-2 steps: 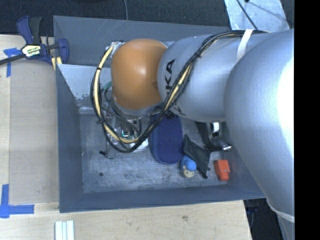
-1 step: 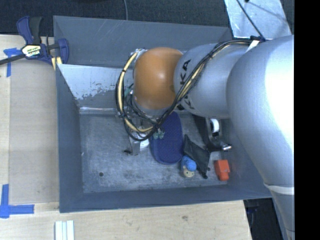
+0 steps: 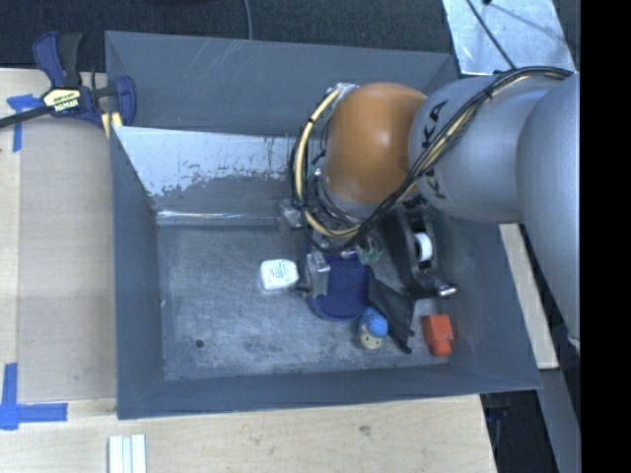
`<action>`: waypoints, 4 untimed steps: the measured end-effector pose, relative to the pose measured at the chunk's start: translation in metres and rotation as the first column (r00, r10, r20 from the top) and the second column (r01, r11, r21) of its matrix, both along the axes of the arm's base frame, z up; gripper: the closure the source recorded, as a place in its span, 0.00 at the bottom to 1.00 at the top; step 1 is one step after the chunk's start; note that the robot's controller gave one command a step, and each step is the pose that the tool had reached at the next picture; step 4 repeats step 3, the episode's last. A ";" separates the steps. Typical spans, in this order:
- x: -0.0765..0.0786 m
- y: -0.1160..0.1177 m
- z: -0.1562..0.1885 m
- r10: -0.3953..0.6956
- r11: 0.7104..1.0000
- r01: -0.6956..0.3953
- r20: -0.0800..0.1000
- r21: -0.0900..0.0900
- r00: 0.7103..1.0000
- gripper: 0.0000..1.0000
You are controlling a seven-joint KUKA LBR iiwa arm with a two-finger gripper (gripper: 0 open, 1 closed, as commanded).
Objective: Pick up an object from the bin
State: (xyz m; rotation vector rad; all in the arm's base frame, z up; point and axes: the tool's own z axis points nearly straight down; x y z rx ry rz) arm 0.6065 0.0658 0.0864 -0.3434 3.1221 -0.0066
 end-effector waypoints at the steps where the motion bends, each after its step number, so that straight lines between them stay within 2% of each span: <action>1: -0.018 0.013 -0.016 0.288 0.958 -0.288 -0.001 0.005 0.958 0.00; 2: -0.017 0.013 -0.015 0.285 0.958 -0.285 0.001 0.005 0.958 1.00; 3: -0.007 0.020 0.127 0.306 0.952 -0.306 0.012 0.002 0.952 1.00; 4: -0.007 0.020 0.127 0.306 0.952 -0.306 0.012 0.002 0.952 1.00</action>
Offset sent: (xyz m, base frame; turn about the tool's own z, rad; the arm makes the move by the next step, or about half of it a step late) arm -0.0183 0.0132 -0.0164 -0.2932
